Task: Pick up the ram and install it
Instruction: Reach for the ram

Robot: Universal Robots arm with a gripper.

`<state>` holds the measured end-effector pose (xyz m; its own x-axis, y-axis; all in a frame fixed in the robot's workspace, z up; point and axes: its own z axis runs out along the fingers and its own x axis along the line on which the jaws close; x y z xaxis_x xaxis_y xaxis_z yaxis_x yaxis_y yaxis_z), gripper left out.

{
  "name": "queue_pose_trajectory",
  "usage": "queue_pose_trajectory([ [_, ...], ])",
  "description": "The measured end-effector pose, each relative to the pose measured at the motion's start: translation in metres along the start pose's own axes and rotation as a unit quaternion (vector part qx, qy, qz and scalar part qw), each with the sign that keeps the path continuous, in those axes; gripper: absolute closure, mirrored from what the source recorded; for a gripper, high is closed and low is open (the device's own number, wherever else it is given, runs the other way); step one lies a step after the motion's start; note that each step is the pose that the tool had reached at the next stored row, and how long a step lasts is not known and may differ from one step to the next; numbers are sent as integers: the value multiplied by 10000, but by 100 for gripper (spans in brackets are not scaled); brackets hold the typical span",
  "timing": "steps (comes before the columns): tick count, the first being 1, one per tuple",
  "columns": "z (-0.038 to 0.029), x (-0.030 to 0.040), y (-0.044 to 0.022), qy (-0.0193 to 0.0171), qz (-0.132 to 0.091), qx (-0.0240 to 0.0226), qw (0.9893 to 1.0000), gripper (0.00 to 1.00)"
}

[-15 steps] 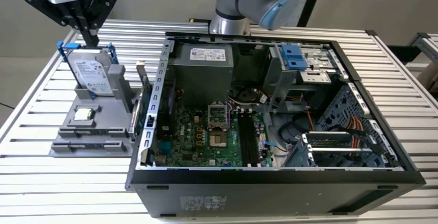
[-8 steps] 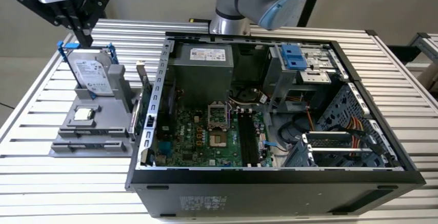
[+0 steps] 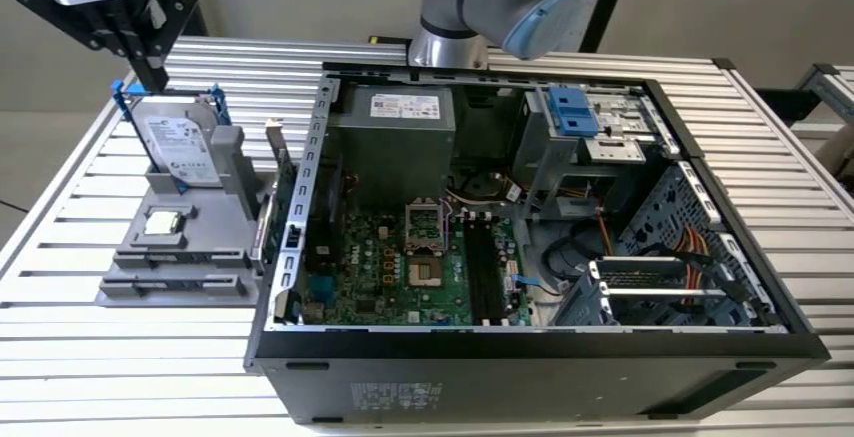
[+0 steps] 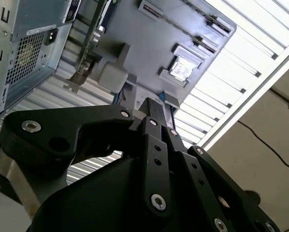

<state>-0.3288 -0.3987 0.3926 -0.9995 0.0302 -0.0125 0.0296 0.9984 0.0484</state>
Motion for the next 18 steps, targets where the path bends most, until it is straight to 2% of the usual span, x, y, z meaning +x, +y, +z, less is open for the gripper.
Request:
queue_pose_trajectory([
  [18,-3,208,-5,3,-55,-1,10000,100],
])
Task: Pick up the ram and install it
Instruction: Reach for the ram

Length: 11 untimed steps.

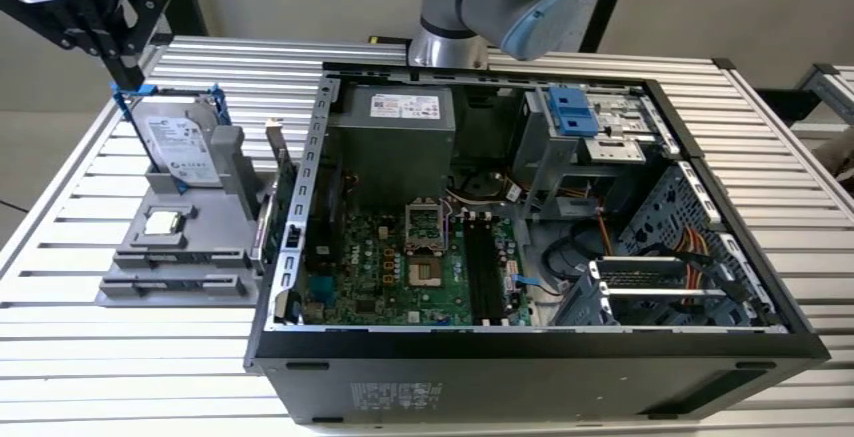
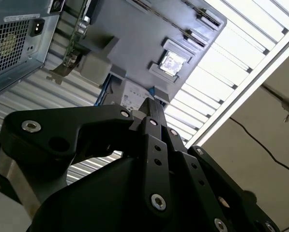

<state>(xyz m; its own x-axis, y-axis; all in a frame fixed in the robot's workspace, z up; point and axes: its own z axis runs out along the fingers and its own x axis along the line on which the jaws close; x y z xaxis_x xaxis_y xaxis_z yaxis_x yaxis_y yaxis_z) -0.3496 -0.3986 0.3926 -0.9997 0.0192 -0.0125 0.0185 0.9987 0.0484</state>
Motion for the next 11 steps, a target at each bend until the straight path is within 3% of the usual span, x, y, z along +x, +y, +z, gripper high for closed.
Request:
queue_pose_trajectory([
  [11,-2,21,-14,1,-4,0,10000,100],
])
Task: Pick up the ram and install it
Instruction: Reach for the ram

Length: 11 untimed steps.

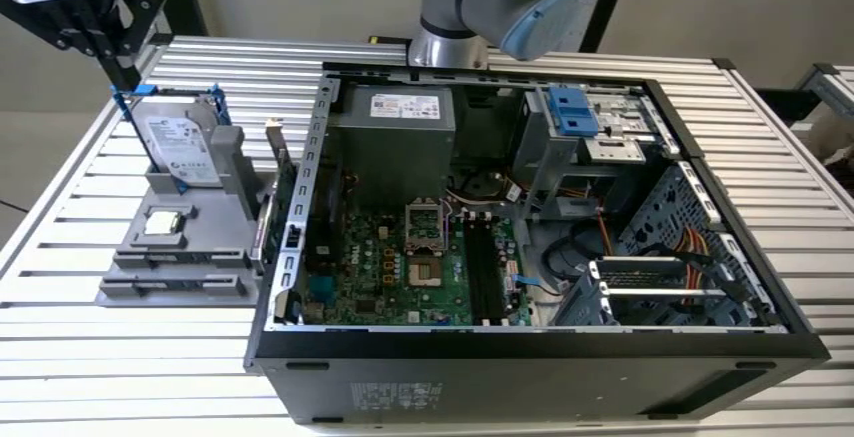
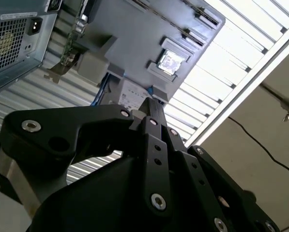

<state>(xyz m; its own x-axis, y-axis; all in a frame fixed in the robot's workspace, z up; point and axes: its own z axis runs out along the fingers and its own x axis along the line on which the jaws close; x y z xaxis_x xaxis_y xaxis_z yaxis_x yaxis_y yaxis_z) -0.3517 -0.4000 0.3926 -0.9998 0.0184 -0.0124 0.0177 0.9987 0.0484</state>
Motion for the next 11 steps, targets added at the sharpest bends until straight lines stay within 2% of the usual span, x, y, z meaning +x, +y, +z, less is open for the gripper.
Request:
queue_pose_trajectory([
  [11,-8,-4,-172,0,0,0,10000,100],
])
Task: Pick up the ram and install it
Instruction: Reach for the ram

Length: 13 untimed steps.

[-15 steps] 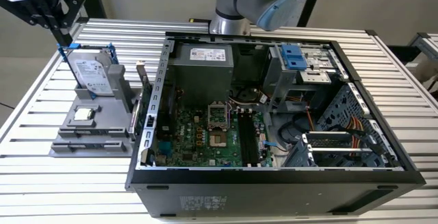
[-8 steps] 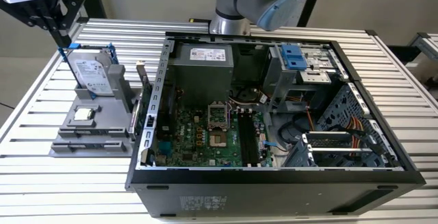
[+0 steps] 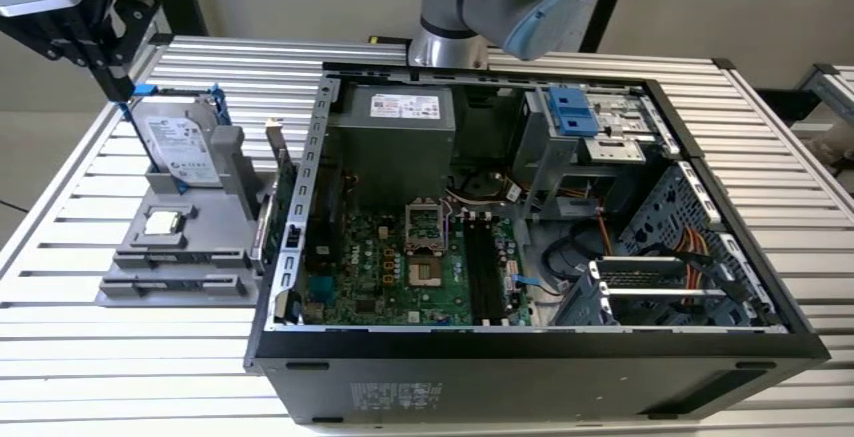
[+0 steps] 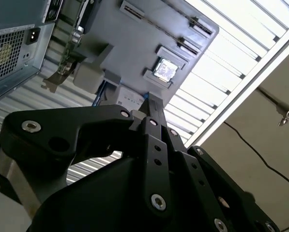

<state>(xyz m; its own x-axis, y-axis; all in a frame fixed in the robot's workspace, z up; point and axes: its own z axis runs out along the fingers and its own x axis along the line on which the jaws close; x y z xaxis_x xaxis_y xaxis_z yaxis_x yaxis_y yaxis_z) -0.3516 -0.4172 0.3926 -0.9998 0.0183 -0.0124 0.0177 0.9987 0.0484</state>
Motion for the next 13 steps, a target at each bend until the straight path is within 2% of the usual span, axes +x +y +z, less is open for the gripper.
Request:
queue_pose_trajectory([
  [13,-10,-4,-216,0,0,0,10000,100],
])
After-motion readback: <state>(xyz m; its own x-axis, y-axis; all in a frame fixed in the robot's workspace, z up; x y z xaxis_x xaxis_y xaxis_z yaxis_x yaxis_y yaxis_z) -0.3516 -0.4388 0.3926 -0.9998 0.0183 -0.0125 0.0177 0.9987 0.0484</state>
